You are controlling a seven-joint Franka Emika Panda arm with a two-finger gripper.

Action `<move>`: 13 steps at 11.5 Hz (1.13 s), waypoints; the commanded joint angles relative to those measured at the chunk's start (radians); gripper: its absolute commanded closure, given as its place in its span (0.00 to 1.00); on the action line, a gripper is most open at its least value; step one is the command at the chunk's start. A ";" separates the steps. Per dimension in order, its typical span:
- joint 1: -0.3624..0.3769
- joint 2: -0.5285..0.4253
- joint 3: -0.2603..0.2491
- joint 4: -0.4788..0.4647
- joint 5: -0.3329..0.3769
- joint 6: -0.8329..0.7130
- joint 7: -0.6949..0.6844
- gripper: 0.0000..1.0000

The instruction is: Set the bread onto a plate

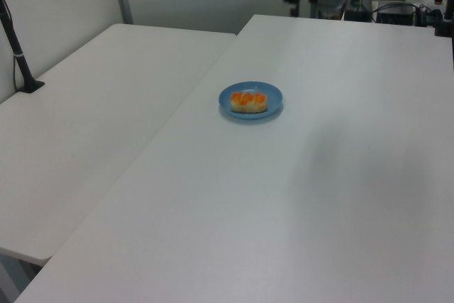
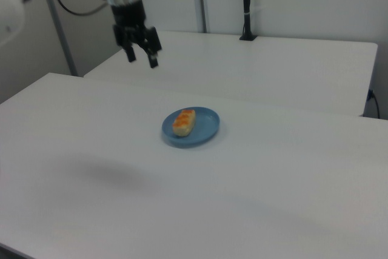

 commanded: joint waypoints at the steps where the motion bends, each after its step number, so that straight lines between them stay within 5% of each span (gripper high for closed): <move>1: -0.004 -0.245 -0.001 -0.195 0.018 -0.065 -0.108 0.00; 4: -0.021 -0.382 0.001 -0.353 0.038 0.032 -0.135 0.00; 7: -0.018 -0.398 0.008 -0.501 0.034 0.256 -0.125 0.00; 13: -0.021 -0.395 0.011 -0.477 0.027 0.149 -0.225 0.00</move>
